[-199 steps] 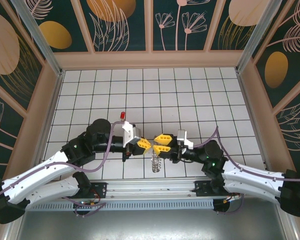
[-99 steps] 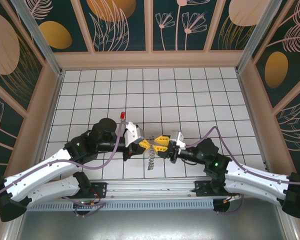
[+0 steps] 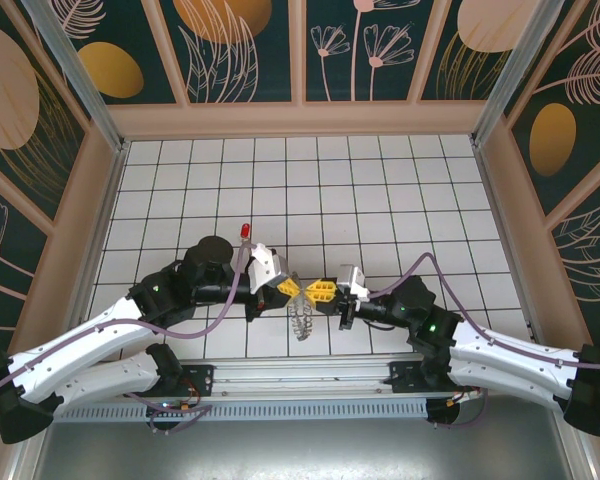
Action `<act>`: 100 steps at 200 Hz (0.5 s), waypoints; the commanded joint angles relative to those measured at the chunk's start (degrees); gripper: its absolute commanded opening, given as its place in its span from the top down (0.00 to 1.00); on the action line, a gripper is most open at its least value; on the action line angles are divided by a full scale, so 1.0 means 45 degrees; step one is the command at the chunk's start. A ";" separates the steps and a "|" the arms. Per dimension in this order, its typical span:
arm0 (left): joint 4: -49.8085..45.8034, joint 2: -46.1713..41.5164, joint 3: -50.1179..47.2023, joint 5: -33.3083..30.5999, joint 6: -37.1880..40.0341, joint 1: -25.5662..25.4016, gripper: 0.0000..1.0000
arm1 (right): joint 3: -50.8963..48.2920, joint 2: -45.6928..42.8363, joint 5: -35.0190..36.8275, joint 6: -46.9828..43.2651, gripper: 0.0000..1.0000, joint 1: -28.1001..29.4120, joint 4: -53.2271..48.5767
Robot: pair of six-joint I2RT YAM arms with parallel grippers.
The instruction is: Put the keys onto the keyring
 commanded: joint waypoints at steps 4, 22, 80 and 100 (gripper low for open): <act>0.0378 -0.0040 0.0408 0.0271 0.0163 -0.0083 1.00 | 0.0309 0.0055 -0.0189 -0.0082 1.00 0.0041 0.0314; 0.0506 -0.0012 0.0355 0.0337 0.0113 -0.0091 1.00 | 0.0250 0.0018 -0.0159 -0.0082 1.00 0.0047 0.0448; 0.0961 -0.0073 0.0097 0.0700 -0.0047 -0.0091 0.82 | -0.0141 -0.0237 -0.0400 0.0117 1.00 -0.0008 0.1464; 0.1032 -0.0142 0.0058 0.0795 -0.0081 -0.0094 0.80 | -0.0214 -0.0265 -0.0544 0.0150 1.00 -0.0008 0.1628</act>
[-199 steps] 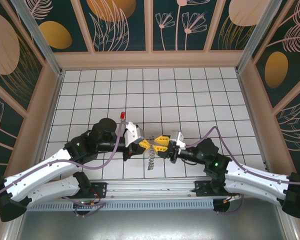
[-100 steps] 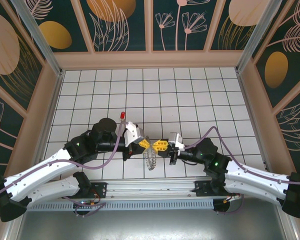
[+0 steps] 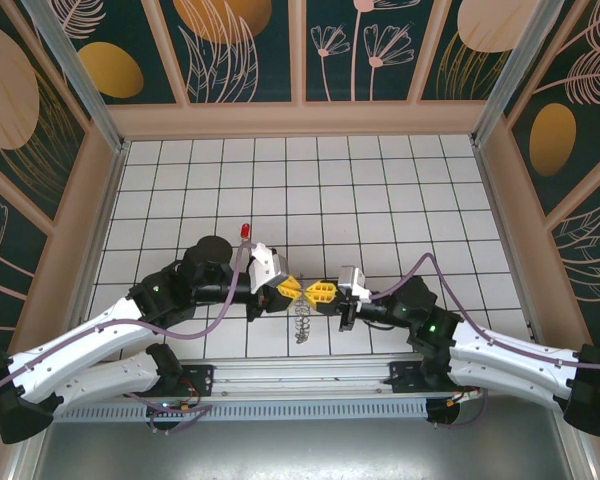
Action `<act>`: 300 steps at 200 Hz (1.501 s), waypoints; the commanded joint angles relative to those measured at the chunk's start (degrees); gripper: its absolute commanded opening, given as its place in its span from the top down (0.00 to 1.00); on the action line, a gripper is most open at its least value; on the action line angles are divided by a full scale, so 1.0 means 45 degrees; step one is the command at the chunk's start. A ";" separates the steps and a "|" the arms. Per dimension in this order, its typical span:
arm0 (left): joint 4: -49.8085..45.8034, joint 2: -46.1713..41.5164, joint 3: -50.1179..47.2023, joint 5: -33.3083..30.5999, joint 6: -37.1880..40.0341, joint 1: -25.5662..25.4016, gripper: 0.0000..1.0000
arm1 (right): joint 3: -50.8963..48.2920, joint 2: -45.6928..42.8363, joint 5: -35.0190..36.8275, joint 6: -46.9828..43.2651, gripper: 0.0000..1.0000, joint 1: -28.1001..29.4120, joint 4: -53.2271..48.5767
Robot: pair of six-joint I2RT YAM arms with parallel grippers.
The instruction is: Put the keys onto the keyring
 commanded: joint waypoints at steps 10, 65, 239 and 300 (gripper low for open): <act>0.0587 -0.0137 0.0042 0.0515 -0.0010 -0.0076 0.82 | -0.0161 -0.0301 -0.0407 0.0174 1.00 -0.0015 0.1292; 0.0669 -0.0235 -0.0041 0.0619 -0.0062 -0.0065 0.86 | -0.0533 -0.0785 -0.0915 0.0377 1.00 -0.0065 0.2084; 0.1582 0.0117 -0.0119 0.1692 -0.0253 -0.0072 0.96 | -0.0342 -0.0272 -0.1386 0.0748 1.00 -0.0466 0.2695; 0.2111 0.0234 -0.0275 0.1846 -0.0497 -0.0075 0.91 | -0.0291 -0.0220 -0.1523 0.0826 1.00 -0.0559 0.2555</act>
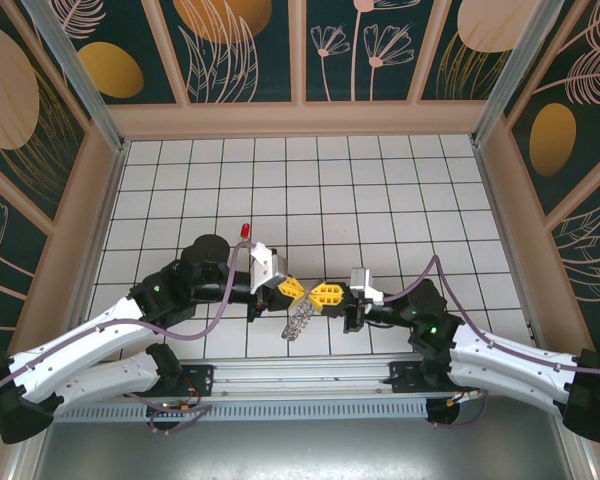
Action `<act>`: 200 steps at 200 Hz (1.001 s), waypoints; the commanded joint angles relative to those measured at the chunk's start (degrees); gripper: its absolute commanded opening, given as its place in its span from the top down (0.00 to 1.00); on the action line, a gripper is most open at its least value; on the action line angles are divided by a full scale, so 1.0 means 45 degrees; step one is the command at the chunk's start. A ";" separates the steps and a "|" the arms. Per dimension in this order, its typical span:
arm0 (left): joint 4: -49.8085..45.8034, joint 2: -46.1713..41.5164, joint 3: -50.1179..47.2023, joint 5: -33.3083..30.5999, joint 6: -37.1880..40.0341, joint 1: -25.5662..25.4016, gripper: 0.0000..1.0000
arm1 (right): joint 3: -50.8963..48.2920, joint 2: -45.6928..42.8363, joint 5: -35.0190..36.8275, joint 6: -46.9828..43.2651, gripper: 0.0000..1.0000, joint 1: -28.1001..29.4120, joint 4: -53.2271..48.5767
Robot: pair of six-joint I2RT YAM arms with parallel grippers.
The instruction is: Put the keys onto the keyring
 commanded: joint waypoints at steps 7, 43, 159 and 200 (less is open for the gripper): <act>0.1161 0.0209 -0.0171 0.0711 -0.0288 -0.0093 0.91 | 0.0294 0.0049 -0.0102 0.0151 1.00 -0.0108 0.0544; 0.1290 0.0210 -0.0221 0.0680 -0.0349 -0.0087 0.96 | 0.0211 0.0029 -0.0158 0.0210 1.00 -0.0142 0.0599; -0.0622 -0.0891 0.0002 -0.2642 -0.0284 -0.0081 1.00 | 0.0492 -0.0742 0.2195 0.0104 0.37 -0.0401 -0.1125; -0.1207 -0.1198 -0.0016 -0.4542 -0.0821 -0.0088 1.00 | 0.1112 -0.0892 0.3849 0.0033 0.31 -0.0750 -0.2357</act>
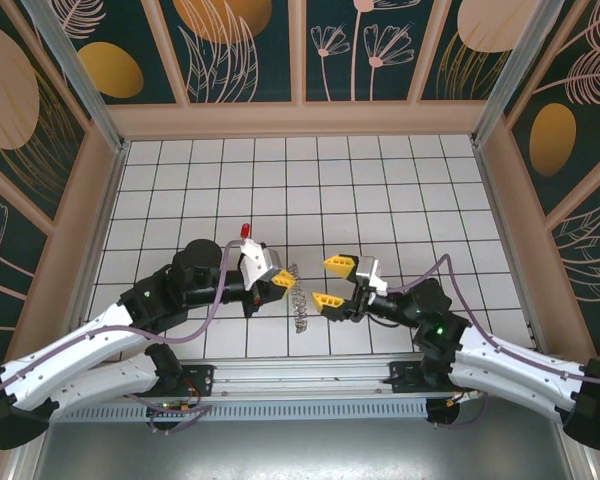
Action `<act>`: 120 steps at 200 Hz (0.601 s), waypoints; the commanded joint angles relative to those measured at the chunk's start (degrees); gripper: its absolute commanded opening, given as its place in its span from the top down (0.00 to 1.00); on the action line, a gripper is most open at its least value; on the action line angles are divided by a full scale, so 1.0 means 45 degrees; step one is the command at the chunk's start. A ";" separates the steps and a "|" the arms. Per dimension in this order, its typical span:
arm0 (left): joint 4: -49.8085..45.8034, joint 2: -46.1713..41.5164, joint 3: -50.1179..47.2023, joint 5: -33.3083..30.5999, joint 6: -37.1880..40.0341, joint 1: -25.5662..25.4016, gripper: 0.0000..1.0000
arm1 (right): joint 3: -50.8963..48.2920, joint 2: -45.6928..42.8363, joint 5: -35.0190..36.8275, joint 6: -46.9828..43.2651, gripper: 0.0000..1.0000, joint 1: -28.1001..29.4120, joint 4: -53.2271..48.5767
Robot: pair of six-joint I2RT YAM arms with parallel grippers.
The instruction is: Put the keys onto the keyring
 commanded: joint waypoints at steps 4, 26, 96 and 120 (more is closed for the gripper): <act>-0.0403 -0.0397 0.0073 -0.1735 -0.0574 -0.0049 1.00 | 0.0950 0.0099 0.1694 -0.0108 0.31 -0.0443 -0.1043; -0.0845 -0.0726 0.0070 -0.3239 -0.0954 -0.0055 1.00 | 0.2067 0.1505 0.2777 0.0329 0.28 -0.1210 -0.2479; -0.1707 -0.3559 -0.0240 -0.8913 -0.1791 -0.0047 1.00 | 0.6301 0.8406 0.2406 0.0889 0.28 -0.2430 -0.4692; -0.1732 -0.4200 -0.0457 -0.9916 -0.1644 -0.0045 1.00 | 0.7720 1.0491 0.2074 0.0692 0.29 -0.2425 -0.4877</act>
